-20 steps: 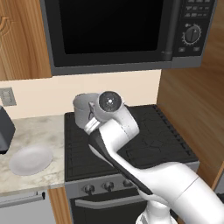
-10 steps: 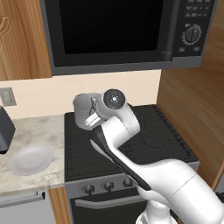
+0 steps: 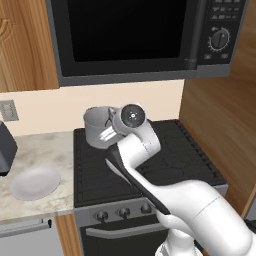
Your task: Retrieve the frozen meat and place it in the pot on a burner. Then turn the burner on.
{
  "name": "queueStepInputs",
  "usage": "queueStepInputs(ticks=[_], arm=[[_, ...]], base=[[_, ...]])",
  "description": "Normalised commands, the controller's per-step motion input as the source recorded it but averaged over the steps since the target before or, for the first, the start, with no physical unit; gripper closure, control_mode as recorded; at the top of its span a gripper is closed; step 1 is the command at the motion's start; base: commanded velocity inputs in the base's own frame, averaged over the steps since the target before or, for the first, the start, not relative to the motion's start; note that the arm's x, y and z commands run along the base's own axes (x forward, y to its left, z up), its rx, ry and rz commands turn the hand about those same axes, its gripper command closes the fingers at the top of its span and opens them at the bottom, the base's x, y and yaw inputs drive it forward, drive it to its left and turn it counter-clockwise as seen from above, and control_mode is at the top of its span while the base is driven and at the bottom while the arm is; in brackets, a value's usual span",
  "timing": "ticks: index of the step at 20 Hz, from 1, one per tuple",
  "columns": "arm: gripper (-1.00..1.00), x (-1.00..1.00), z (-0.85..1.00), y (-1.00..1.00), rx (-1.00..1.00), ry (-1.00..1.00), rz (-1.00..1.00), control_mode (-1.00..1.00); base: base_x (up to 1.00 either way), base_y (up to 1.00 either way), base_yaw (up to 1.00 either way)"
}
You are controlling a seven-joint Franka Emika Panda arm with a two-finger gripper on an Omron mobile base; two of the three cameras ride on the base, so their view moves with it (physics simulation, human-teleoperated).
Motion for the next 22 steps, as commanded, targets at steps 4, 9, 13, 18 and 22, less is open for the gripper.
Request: queueStepInputs(ticks=[4,9,13,18,22], arm=[[1.0,0.05,0.06,-0.1,0.03,0.0,-0.05,-1.0],[1.0,0.05,0.02,-0.02,0.03,0.02,-0.04,-1.0],[1.0,0.1,0.0,0.0,0.03,0.08,-0.03,-1.0],[1.0,0.2,0.0,0.0,0.03,0.05,-0.02,-1.0],[1.0,0.21,0.0,0.0,0.02,0.01,-0.01,-1.0]], base=[[0.0,0.0,0.0],[0.0,0.0,0.0],[0.0,0.0,0.0],[0.0,0.0,0.0],[0.0,0.0,0.0]])
